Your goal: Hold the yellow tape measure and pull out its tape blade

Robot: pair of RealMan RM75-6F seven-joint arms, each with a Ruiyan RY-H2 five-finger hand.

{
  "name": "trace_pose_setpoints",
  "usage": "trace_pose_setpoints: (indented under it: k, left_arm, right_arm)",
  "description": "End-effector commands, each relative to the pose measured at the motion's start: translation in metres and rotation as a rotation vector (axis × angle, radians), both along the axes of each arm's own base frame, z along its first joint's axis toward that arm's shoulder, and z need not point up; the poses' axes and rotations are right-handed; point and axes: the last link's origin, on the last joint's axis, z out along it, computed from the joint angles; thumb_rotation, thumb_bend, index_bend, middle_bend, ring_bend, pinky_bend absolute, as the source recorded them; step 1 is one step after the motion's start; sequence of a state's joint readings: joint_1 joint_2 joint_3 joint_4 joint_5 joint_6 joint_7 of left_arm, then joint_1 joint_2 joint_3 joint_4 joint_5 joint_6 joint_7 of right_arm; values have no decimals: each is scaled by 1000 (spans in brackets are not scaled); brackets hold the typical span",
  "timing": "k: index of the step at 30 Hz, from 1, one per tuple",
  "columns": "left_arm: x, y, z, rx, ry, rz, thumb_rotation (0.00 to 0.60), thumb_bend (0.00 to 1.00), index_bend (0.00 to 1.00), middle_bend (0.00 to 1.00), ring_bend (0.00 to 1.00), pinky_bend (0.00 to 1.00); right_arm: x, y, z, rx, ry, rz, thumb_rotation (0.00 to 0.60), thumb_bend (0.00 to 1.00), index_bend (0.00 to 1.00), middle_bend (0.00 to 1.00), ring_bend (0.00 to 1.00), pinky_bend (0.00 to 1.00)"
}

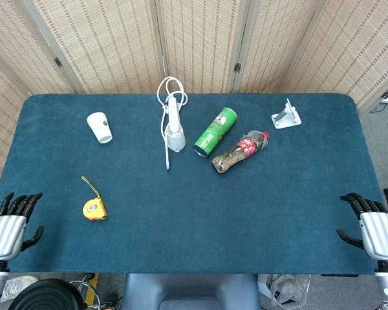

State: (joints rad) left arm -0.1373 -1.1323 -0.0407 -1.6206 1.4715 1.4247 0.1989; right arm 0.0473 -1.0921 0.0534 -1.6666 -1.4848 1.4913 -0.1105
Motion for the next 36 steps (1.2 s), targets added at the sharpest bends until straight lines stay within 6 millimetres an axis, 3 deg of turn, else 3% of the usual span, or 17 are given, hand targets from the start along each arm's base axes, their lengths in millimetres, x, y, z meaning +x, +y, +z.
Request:
trace_pose_setpoints:
  k: [1, 12, 25, 36]
  left_arm:
    - [0, 1, -1, 8, 1, -6, 600, 400, 137, 199, 155, 80]
    - [12, 15, -9, -12, -11, -105, 600, 401, 137, 199, 157, 96]
    - [24, 52, -48, -177, -26, -226, 600, 401, 130, 192, 157, 104]
    - [23, 66, -81, -285, 38, -243, 600, 386, 51, 89, 63, 68]
  right_arm:
    - [0, 0, 1, -2, 0, 2, 600, 178, 248, 268, 306, 299]
    - [5, -2, 13, -33, 8, 24, 600, 178, 248, 268, 306, 299]
    - [8, 2, 29, -69, 13, 37, 600, 177, 248, 268, 306, 299]
    - [8, 4, 29, -68, 5, 44, 600, 178, 248, 268, 306, 299]
